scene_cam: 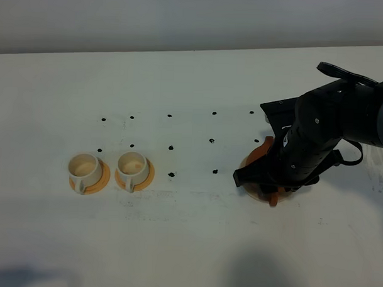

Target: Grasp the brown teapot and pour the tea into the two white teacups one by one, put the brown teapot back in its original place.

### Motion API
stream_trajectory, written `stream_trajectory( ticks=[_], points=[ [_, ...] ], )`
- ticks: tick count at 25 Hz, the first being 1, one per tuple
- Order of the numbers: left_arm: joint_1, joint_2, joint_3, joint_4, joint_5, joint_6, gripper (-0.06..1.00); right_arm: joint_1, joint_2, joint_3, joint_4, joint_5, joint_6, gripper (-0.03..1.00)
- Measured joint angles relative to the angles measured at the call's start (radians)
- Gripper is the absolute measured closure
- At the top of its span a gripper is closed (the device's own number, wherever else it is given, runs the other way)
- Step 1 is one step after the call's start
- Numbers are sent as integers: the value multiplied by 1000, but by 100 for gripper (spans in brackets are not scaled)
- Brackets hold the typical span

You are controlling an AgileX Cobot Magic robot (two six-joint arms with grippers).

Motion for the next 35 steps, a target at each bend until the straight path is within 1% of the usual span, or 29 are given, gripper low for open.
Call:
stream_trajectory(
  ticks=[14,25,35],
  points=[
    [0,0,0,0,0,0,62,0,10,0,4,-8,1,51],
    [0,0,0,0,0,0,62,0,12,0,2,-8,2,56],
    [0,0,0,0,0,0,62,0,20,-2,2,-9,-1,57]
  ],
)
